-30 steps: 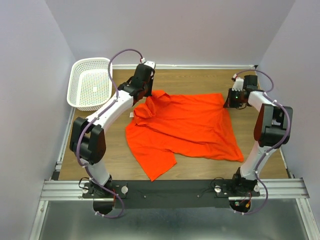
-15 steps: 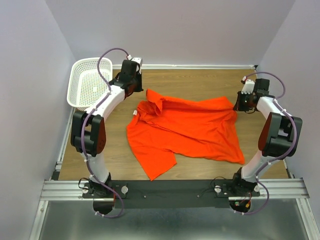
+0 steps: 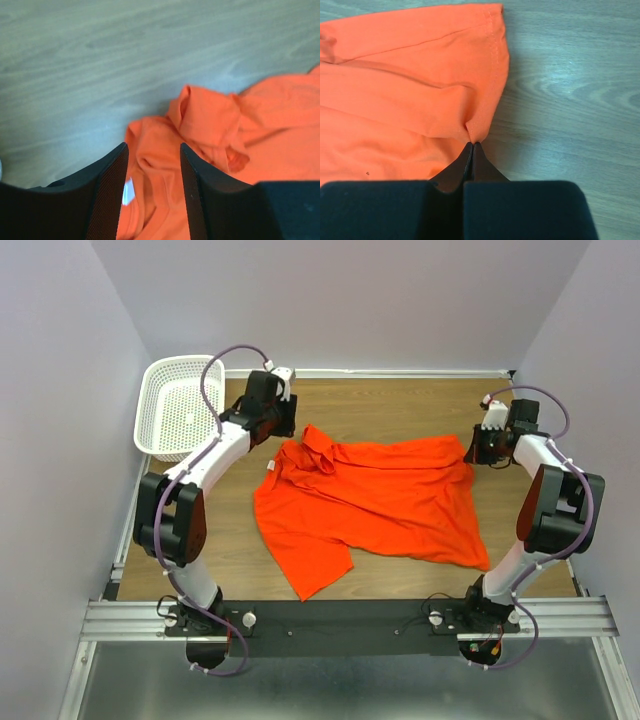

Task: Fold and stack the t-shirts
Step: Flatten the tshirt out

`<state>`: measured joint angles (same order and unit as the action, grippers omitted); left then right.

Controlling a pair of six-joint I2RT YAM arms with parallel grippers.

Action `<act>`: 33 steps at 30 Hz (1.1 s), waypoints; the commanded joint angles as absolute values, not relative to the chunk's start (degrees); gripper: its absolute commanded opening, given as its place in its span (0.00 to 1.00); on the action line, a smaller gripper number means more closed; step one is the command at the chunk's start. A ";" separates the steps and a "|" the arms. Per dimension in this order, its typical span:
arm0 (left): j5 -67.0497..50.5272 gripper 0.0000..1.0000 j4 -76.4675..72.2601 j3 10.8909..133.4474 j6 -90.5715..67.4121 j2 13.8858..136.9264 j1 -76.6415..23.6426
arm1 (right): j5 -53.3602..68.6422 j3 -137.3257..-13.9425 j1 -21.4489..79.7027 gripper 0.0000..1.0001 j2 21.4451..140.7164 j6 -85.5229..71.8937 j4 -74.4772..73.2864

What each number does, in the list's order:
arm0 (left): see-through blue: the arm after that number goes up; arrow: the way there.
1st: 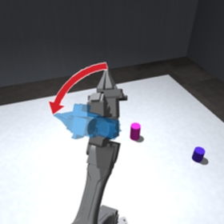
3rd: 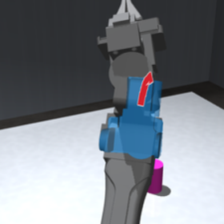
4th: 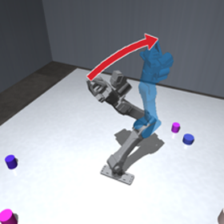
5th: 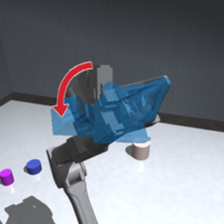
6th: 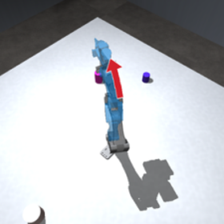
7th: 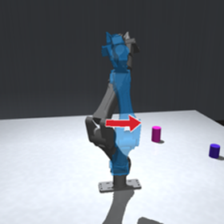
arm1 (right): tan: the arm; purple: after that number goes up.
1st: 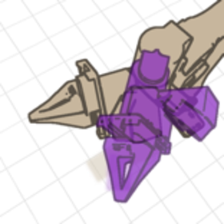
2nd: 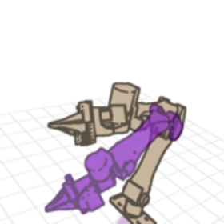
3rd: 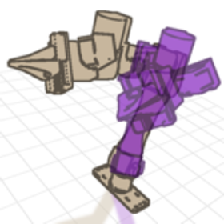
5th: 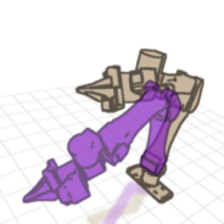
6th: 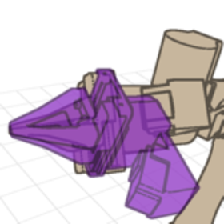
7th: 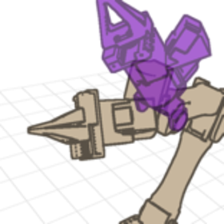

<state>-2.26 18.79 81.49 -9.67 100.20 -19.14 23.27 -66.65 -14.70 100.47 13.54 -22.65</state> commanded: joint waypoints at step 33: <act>-7.82 0.52 -1.23 51.24 -28.04 88.77 -20.48 | 22.52 -101.40 30.93 0.59 121.80 11.61 -28.74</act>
<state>-5.21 3.01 53.17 -26.22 89.17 -20.38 31.99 -94.72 27.99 116.46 19.16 -28.21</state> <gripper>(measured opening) 0.526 0.613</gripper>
